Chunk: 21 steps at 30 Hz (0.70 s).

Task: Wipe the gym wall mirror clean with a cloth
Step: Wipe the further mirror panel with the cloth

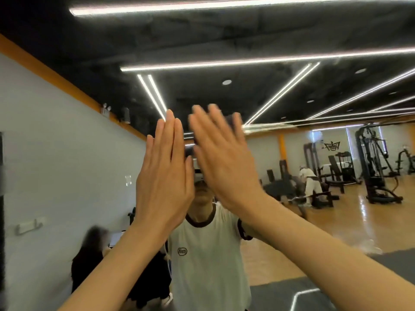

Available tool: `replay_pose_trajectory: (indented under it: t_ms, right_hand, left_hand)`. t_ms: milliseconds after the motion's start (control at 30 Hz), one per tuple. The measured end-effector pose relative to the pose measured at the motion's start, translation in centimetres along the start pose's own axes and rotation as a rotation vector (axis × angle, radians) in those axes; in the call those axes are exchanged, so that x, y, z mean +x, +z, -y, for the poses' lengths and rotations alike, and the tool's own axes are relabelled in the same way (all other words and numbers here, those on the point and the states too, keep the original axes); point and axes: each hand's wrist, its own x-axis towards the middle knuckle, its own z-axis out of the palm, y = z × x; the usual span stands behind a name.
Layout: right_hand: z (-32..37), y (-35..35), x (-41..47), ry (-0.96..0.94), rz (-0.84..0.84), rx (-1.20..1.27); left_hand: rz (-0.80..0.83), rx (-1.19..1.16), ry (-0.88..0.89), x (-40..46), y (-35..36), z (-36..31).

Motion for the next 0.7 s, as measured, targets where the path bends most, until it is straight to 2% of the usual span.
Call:
replay_pose_trajectory:
  t_ms: [67,133,300,367,433,500,600,700]
  right_hand:
    - [-0.2,0.3,1.3,-0.1,0.031,-0.028]
    - [-3.2,-0.9,1.0,-0.115,0.038,-0.026]
    - [-13.7,-5.5,-1.9,0.263,0.047,0.056]
    - [-15.2,-6.2,-2.1,0.417,-0.007,0.079]
    - [-13.4,-5.6,-1.3,0.494,-0.068,0.103]
    - [-9.6,-4.2,0.6,0.402,-0.081,0.121]
    - [-4.9,-1.1,3.8,0.102,-0.051,0.03]
    - [-6.5,-1.0,4.9,-0.025,0.015,-0.023]
  left_hand:
    - [-0.007,-0.008,-0.006,0.0,0.0,0.0]
    - [-0.015,0.015,-0.005,0.0,0.1,0.0]
    - [-0.031,0.026,-0.003,0.3,0.4,-0.8]
    - [-0.018,0.013,0.009,0.7,0.5,-1.5]
    - [-0.013,0.014,0.038,1.3,0.9,-2.4]
    - [-0.028,0.009,0.049,1.8,1.4,-3.3]
    - [-0.045,-0.021,0.02,2.2,2.1,-4.1]
    - [-0.054,-0.014,0.018,2.2,2.5,-4.1]
